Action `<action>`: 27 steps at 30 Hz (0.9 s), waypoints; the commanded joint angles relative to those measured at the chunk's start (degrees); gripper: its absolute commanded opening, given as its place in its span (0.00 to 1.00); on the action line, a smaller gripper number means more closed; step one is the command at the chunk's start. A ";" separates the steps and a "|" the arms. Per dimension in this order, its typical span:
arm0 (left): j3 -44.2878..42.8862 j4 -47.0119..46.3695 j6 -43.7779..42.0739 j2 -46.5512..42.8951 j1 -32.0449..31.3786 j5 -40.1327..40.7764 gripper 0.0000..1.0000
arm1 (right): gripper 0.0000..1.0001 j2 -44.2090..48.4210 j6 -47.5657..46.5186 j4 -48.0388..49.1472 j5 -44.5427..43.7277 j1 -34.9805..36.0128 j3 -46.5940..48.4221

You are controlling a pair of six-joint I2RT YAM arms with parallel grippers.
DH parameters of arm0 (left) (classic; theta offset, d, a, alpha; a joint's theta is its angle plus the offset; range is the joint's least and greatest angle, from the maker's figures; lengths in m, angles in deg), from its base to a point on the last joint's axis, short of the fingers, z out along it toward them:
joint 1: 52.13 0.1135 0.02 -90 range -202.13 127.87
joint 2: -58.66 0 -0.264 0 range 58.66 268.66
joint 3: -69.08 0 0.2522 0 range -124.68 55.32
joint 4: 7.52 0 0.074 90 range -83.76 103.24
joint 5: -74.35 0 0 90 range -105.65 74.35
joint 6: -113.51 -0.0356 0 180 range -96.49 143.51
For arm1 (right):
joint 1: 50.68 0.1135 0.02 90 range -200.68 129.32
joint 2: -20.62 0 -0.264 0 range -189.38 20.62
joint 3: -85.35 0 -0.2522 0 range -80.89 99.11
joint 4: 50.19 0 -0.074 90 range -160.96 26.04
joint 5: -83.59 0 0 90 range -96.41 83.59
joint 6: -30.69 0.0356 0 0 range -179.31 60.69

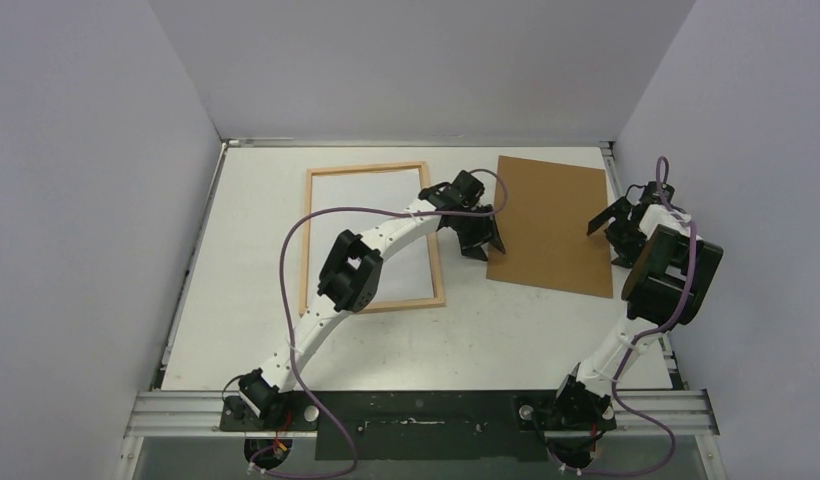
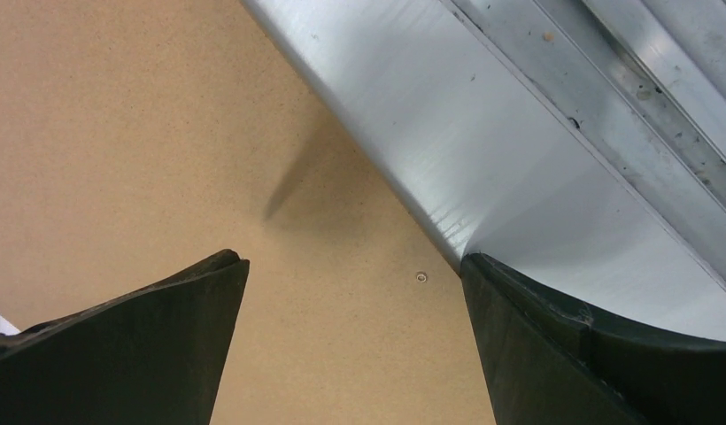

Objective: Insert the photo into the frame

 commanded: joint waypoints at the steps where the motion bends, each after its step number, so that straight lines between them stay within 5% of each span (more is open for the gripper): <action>1: -5.00 -0.82 0.04 2.25 1.99 -2.79 0.47 | 0.96 -0.76 4.56 -1.58 5.90 1.74 -3.52; 27: 1.83 2.97 -9.81 -10.90 3.36 -1.71 0.46 | 0.94 12.00 8.98 -1.89 9.77 8.13 -12.71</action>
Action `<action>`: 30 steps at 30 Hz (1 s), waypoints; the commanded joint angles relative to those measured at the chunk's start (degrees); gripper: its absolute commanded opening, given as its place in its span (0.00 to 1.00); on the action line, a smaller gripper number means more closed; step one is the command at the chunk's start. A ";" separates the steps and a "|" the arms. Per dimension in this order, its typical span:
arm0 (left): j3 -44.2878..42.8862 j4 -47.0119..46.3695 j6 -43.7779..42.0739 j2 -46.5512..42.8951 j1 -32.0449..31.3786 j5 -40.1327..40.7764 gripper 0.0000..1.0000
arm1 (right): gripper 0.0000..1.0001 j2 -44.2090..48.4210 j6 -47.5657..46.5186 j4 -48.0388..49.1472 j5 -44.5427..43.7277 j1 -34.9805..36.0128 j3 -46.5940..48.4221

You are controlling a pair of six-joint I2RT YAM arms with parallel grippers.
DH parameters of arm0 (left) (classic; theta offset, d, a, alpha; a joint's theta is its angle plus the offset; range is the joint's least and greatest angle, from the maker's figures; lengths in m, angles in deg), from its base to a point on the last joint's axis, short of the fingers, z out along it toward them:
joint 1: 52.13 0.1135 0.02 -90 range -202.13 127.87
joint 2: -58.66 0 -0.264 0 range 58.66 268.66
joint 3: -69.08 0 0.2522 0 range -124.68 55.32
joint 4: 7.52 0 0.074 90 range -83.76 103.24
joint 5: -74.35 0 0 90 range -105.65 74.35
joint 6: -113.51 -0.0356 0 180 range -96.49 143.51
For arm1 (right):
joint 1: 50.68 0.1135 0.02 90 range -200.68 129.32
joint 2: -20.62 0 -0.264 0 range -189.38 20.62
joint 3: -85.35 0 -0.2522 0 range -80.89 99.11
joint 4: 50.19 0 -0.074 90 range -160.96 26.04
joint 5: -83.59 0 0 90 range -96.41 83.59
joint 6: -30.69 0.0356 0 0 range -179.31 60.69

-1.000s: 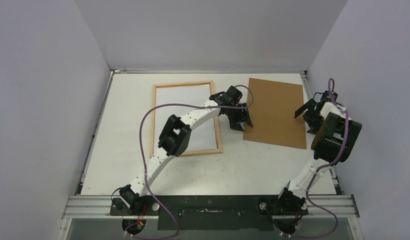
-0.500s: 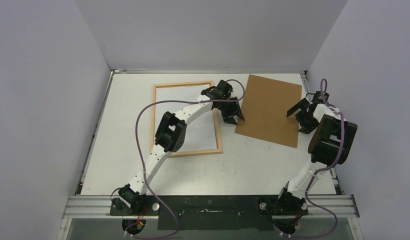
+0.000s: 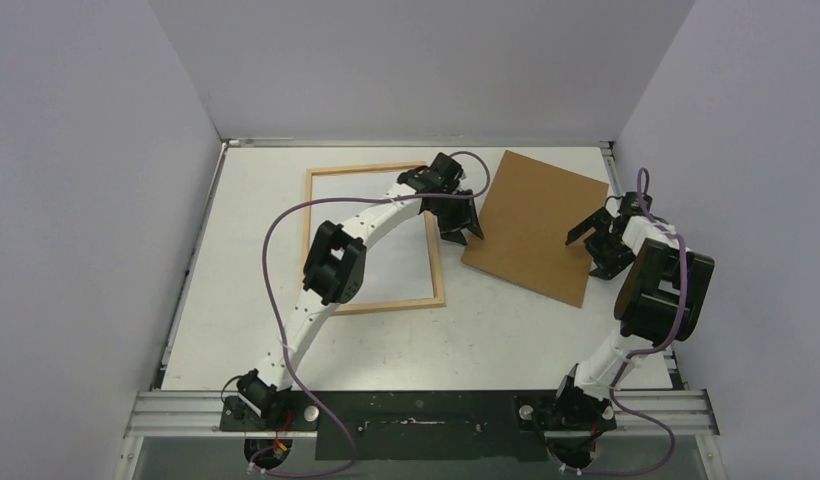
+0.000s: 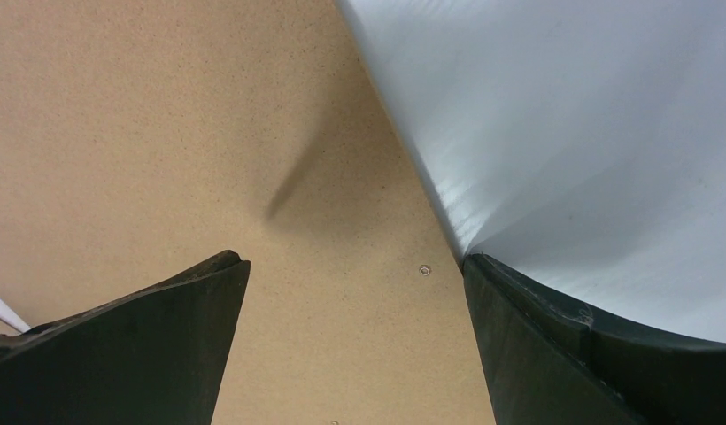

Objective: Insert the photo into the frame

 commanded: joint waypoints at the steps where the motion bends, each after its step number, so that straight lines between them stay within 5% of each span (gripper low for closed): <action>1: 0.87 0.08 -1.99 -7.73 -1.63 -0.96 0.46 | 0.94 3.39 2.86 -2.97 7.48 3.54 -1.82; 16: 17.20 -0.11 -5.58 -19.75 1.78 5.35 0.46 | 0.93 5.37 10.46 -0.83 5.67 14.85 -3.54; 30: 25.33 -0.94 -9.55 -23.42 8.22 4.48 0.47 | 0.92 4.24 10.18 -1.45 1.45 16.55 -4.19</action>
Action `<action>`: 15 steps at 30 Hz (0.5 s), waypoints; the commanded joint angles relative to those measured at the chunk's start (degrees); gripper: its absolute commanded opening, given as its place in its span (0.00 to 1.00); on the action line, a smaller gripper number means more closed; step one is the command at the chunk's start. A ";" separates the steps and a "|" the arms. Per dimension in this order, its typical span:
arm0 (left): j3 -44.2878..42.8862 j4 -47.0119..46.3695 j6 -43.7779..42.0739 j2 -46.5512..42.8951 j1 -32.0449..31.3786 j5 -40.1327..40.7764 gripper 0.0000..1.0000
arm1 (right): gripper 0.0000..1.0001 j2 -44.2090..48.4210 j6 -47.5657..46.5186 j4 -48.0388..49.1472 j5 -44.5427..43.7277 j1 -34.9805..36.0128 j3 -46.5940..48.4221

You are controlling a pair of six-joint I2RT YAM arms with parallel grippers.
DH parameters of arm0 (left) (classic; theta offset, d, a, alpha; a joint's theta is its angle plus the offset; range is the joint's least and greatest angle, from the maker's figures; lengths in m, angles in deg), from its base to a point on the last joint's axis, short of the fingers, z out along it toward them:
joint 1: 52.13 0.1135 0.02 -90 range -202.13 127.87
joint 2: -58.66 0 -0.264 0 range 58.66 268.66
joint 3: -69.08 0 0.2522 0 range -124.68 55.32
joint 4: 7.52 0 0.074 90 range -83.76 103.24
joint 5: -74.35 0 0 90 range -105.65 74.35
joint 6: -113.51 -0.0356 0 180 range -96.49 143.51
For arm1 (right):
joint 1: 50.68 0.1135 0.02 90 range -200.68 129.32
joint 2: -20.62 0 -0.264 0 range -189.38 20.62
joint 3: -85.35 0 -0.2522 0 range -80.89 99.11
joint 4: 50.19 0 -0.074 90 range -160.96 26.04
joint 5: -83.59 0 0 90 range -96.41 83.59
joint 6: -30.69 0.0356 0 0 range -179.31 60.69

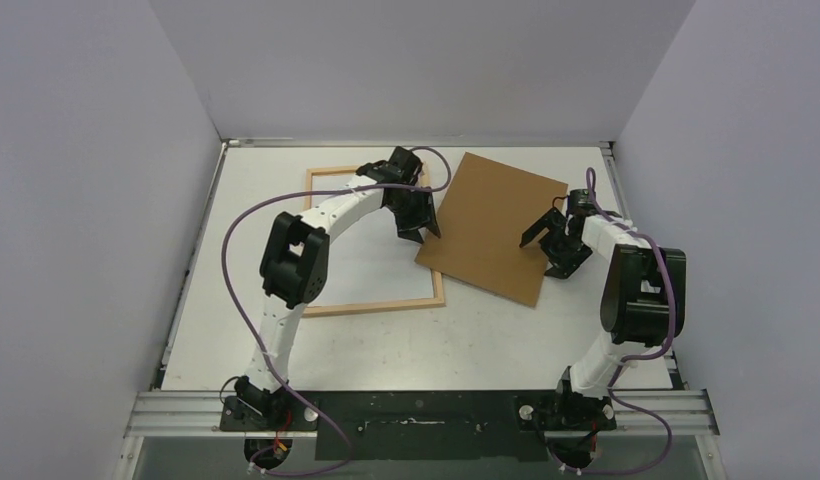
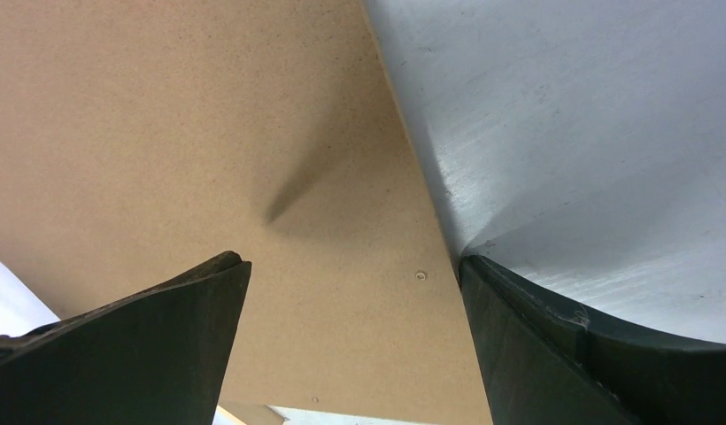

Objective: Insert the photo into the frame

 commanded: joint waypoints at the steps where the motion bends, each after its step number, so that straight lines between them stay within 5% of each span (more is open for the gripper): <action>1: 1.16 -2.36 -2.43 -4.61 1.68 -2.46 0.47 | 0.92 1.25 0.30 -0.56 0.55 0.51 -0.24; 15: 8.20 -4.04 -11.28 -7.28 5.35 -4.21 0.63 | 0.91 0.32 -5.74 -4.15 -2.05 0.51 1.96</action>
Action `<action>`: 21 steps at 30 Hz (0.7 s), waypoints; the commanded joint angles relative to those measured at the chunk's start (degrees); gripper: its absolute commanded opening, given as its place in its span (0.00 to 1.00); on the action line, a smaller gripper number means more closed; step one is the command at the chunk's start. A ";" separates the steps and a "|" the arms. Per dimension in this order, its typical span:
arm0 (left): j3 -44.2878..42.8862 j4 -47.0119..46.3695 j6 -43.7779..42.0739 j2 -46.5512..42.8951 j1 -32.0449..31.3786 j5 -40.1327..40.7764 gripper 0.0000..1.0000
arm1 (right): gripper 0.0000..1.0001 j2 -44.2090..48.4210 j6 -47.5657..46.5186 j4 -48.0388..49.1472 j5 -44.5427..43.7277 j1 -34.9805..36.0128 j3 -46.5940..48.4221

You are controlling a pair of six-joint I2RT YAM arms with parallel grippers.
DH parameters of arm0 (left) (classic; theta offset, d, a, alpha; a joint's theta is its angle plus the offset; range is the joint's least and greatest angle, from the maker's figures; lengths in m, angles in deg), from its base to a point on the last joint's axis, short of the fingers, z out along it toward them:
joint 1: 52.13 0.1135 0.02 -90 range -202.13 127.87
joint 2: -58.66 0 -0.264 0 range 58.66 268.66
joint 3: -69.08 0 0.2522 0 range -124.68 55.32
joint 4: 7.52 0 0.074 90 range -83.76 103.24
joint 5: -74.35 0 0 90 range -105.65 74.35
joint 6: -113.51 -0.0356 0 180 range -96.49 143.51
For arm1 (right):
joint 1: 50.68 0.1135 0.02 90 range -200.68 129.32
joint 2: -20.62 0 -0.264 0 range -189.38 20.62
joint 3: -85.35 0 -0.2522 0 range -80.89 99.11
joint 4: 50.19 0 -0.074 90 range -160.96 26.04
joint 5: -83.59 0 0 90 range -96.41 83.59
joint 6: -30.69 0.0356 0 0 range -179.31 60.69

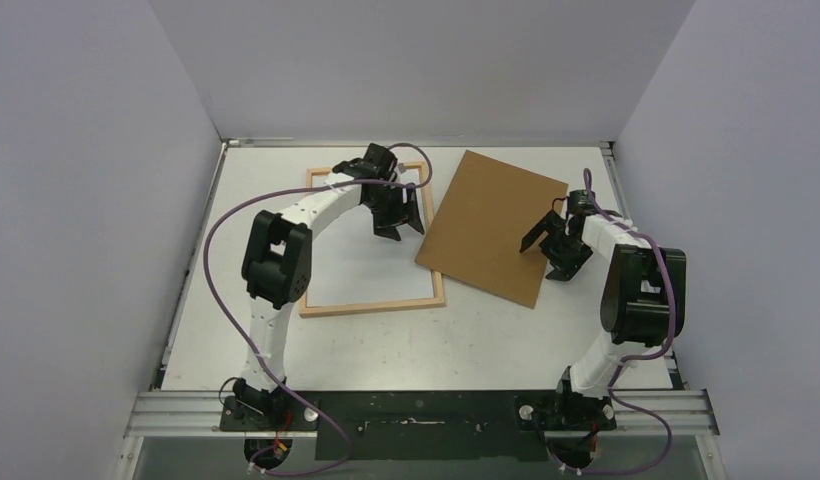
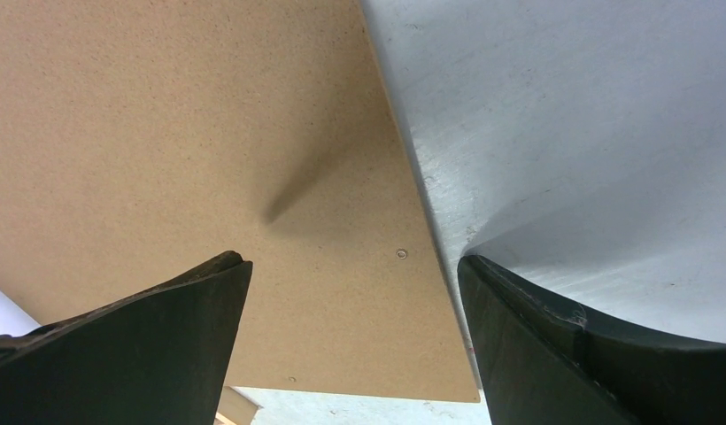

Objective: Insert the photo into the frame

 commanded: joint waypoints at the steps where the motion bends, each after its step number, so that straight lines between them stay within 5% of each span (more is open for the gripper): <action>1: 1.70 -4.60 -4.51 -2.66 -0.15 -2.14 0.63 | 0.91 0.09 -2.33 -1.83 -2.00 0.51 1.65; 5: 3.56 -10.02 -3.15 -2.41 -0.18 -8.35 0.53 | 0.89 -0.16 -2.54 -1.87 -1.71 0.51 1.45; 21: 3.55 -13.76 0.41 2.86 -0.49 -10.07 0.52 | 0.88 -1.15 -3.82 -2.98 -1.08 0.94 2.73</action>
